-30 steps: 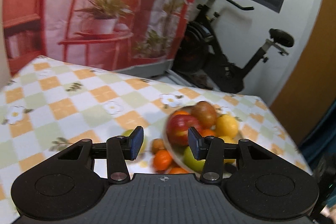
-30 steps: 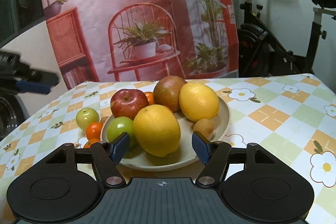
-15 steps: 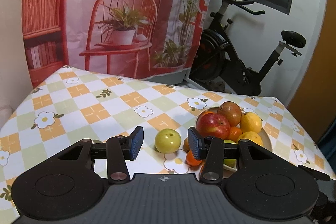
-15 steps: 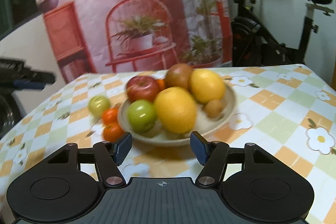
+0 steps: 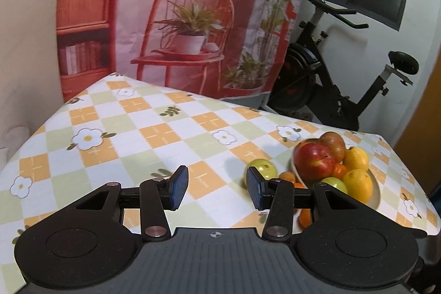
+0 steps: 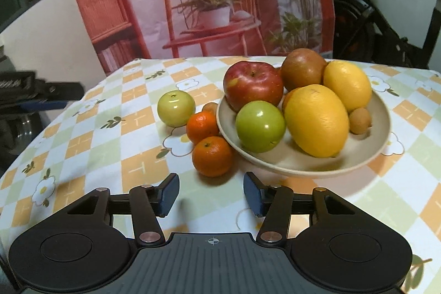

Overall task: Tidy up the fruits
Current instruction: 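Withdraw the left tool from the plate while the right tool moves to a tangerine, then grasp the tangerine beside the plate with the right tool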

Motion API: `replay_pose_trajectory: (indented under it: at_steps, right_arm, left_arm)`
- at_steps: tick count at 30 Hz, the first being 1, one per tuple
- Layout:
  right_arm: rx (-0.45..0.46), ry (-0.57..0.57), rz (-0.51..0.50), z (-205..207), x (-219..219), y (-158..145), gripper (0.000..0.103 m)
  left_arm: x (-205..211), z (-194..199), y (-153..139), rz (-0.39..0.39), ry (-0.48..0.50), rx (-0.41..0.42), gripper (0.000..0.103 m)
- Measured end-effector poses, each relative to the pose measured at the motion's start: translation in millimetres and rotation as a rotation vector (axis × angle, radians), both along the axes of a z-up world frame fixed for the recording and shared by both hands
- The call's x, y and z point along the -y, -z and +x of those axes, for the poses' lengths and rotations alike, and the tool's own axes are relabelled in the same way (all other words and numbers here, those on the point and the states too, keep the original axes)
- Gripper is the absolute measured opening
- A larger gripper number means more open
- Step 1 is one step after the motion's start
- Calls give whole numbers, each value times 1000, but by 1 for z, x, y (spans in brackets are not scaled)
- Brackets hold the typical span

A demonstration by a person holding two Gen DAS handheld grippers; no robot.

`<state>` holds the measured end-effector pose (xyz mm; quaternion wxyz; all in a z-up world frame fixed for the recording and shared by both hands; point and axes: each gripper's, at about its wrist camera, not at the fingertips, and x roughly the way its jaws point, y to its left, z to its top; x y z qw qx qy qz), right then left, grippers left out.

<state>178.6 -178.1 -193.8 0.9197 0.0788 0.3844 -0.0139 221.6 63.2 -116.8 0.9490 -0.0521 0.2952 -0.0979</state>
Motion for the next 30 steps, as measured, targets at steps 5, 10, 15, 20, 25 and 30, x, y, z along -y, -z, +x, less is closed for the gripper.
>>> replay_pose_trajectory:
  at_steps: [5, 10, 15, 20, 25, 30]
  right_arm:
    - [-12, 60, 7, 15, -5, 5, 47]
    - [-16, 83, -20, 27, -14, 7, 47]
    - [-14, 99, -76, 32, -20, 9, 35]
    - [4, 83, -78, 26, -18, 11, 34]
    - [64, 31, -62, 2, -13, 4, 34]
    - [122, -10, -72, -21, -4, -9, 34]
  left_arm:
    - [-5, -4, 2, -21, 5, 7, 49]
    - [-2, -5, 6, -27, 22, -3, 49]
    - [0, -6, 6, -32, 42, 0, 49]
    - [3, -6, 9, -24, 51, -7, 49]
    - [8, -9, 8, -22, 69, -12, 49]
    - [18, -13, 9, -7, 91, -20, 49]
